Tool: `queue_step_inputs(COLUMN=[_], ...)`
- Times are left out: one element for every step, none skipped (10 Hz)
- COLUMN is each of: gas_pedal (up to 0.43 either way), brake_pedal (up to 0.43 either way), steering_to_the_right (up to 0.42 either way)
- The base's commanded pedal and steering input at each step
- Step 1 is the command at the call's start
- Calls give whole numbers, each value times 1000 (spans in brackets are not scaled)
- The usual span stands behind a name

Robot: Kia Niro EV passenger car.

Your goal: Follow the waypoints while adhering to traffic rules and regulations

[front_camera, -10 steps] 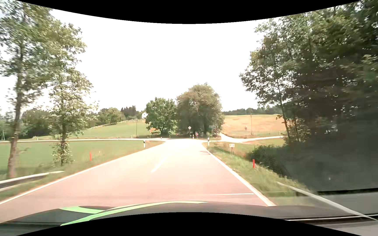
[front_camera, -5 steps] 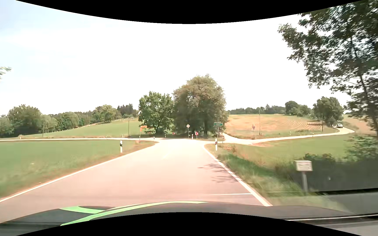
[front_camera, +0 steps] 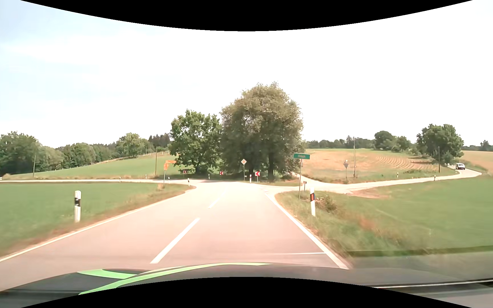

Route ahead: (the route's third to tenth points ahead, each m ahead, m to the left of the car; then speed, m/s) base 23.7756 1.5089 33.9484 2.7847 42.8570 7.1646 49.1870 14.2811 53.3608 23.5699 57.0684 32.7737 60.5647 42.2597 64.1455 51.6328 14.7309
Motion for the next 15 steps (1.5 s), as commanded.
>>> queue_step_inputs(gas_pedal=[0,0,0,0,0,0,0,0,0,0,0,0,0,0,0], brake_pedal=[183,201,226,232,232,232,232,226,226,226,226,213,207,207,195], steering_to_the_right=[5,4,4,3,3,0,-3,-5,-6,-6,-14,-29,-40,-43,-49])
